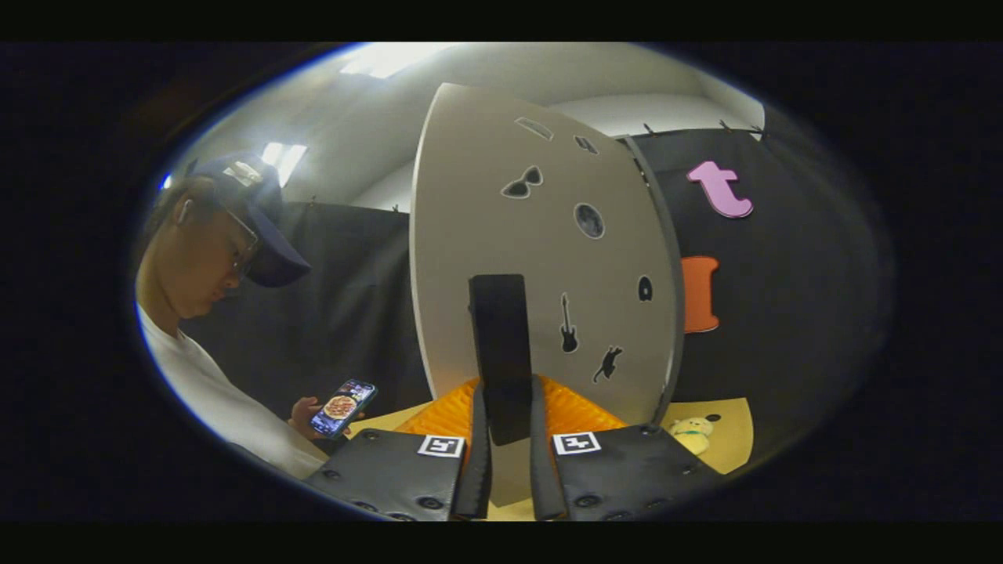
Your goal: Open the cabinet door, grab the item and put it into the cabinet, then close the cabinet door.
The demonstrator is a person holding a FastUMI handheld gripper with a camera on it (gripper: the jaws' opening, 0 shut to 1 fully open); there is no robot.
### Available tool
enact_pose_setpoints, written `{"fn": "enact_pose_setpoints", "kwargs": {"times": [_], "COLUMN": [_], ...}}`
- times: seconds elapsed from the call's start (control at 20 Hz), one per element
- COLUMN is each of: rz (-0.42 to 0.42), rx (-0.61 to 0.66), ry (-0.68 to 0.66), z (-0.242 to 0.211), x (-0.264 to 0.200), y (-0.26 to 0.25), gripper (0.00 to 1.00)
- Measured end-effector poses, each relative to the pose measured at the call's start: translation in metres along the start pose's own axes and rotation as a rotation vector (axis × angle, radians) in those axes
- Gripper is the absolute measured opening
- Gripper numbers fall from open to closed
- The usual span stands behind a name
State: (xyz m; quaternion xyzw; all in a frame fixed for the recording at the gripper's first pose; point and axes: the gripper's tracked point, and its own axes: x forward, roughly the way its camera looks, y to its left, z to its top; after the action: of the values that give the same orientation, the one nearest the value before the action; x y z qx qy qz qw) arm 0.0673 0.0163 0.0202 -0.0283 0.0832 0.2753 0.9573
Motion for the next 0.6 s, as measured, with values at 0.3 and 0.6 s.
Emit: {"fn": "enact_pose_setpoints", "kwargs": {"times": [0.3,0.6], "rz": [-0.164,-0.295], "rx": [0.013,0.042], "ry": [-0.029,-0.049], "z": [-0.003,-0.002], "x": [-0.016,-0.019], "y": [-0.012,-0.022], "gripper": [0.27,0.26]}}
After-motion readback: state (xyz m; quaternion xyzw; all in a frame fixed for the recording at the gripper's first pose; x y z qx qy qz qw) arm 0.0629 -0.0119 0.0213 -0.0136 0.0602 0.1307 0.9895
